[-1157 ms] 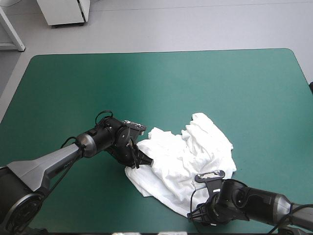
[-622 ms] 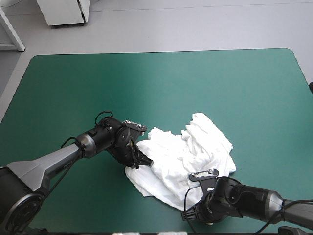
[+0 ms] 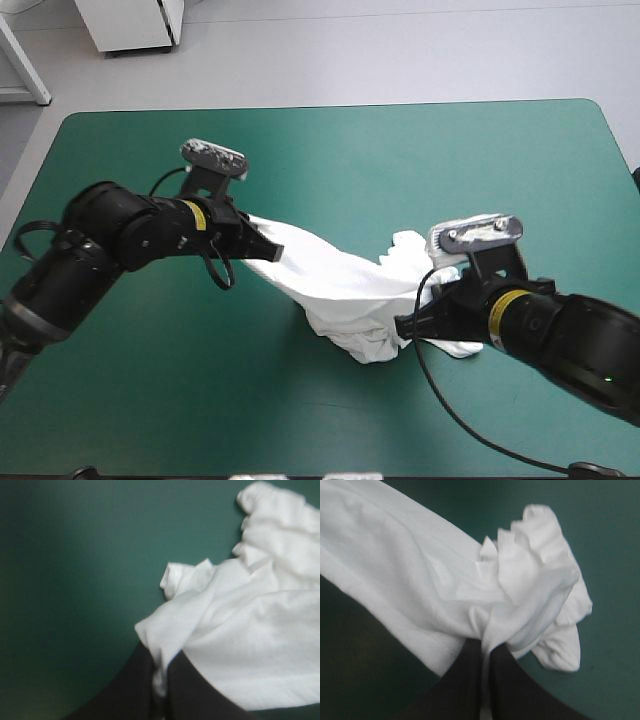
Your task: Fold the cloth
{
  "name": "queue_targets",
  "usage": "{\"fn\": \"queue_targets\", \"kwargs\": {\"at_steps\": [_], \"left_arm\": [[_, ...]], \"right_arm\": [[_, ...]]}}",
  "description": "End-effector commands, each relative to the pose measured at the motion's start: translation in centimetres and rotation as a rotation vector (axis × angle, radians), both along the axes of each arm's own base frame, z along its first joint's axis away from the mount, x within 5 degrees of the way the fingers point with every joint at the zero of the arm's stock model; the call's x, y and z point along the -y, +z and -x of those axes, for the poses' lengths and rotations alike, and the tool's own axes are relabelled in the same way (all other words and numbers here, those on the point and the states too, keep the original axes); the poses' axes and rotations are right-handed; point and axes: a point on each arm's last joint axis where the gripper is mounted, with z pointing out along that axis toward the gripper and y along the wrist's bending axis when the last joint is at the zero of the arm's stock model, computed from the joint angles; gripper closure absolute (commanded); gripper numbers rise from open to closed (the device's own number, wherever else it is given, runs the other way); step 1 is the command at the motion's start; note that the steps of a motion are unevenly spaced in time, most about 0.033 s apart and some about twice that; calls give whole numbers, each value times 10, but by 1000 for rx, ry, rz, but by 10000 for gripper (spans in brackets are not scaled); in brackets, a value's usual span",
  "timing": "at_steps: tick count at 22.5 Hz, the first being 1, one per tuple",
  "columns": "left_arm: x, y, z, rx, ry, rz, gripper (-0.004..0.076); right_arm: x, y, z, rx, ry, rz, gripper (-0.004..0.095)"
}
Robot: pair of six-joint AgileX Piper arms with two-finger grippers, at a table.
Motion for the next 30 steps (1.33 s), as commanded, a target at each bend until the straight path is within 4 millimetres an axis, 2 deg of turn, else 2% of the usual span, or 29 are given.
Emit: {"fn": "queue_targets", "kwargs": {"at_steps": [1, 6, 9, 10, 13, 14, 18, 21, 24, 26, 27, 28, 29, 30], "left_arm": [[-14, 68, 19, 221, -26, 113, 734], [-34, 147, 47, 479, -48, 234, 734], [-51, 183, 68, 617, -34, 296, 734], [-62, 203, 81, 709, -17, 331, 734], [-74, 228, 99, 849, -27, 390, 734], [-81, 243, 110, 957, -35, 446, 734], [-91, 272, 132, 1187, -63, 596, 734], [-92, 277, 134, 1250, -65, 610, 734], [-87, 275, 127, 1249, -66, 581, 734], [-75, 266, 105, 1185, -52, 501, 734], [-64, 254, 84, 1099, -35, 430, 734], [-58, 246, 72, 1034, -19, 388, 734], [-45, 228, 46, 914, 19, 310, 734], [-41, 220, 36, 867, 37, 272, 734]], "right_arm": [[17, 54, 0, 187, 8, -72, 925], [36, 117, 2, 391, 29, -130, 923], [48, 152, 5, 521, 33, -140, 923], [55, 174, 6, 603, 40, -139, 923], [60, 201, 8, 705, 56, -137, 923], [63, 215, 8, 772, 41, -120, 923], [75, 253, 11, 1005, -11, -144, 923], [78, 268, 15, 1134, -34, -188, 923], [75, 265, 10, 1108, -66, -151, 923], [69, 256, 1, 1022, -132, -103, 924], [64, 251, -7, 982, -194, -71, 925], [65, 250, -8, 985, -217, -57, 925], [61, 248, -15, 973, -237, -33, 925], [59, 246, -20, 962, -248, -23, 925]]}}
